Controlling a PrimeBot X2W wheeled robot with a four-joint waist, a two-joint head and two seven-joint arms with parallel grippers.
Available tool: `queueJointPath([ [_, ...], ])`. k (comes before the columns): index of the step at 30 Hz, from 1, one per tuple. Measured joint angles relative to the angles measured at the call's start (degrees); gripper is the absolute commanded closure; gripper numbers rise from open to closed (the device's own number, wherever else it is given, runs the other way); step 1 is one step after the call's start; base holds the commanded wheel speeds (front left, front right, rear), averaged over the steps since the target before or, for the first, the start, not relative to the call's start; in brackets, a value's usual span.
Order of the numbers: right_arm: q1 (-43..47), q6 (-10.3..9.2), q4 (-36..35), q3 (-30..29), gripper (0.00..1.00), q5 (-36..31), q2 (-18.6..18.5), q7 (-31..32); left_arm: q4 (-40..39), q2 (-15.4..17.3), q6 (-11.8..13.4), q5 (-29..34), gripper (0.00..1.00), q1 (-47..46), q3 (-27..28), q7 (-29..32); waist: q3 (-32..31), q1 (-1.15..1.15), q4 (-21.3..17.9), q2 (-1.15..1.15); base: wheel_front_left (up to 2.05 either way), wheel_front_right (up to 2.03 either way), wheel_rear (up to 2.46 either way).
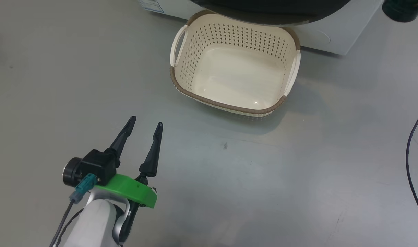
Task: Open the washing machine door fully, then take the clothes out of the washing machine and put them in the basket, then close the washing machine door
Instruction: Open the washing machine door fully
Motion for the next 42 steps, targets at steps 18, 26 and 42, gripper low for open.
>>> queueJointPath([
  [18,3.94,0.01,2.64,1.54,1.00,0.01,2.22,2.80,0.24,0.07,0.01,0.90,0.00,1.03,-0.03,0.00,-3.81,0.00,-1.16,0.00,0.00,0.00,0.00],
  [26,5.98,0.01,3.07,2.44,1.00,0.00,2.92,4.12,0.26,0.09,0.01,1.07,0.00,1.45,0.20,0.00,-5.28,0.00,-1.57,0.00,0.00,0.00,0.00],
  [42,10.10,0.01,3.82,4.78,1.00,-0.18,5.10,6.97,0.32,0.23,0.00,1.94,0.00,3.20,0.47,0.00,-7.85,0.00,-2.91,0.00,0.00,0.00,0.00],
])
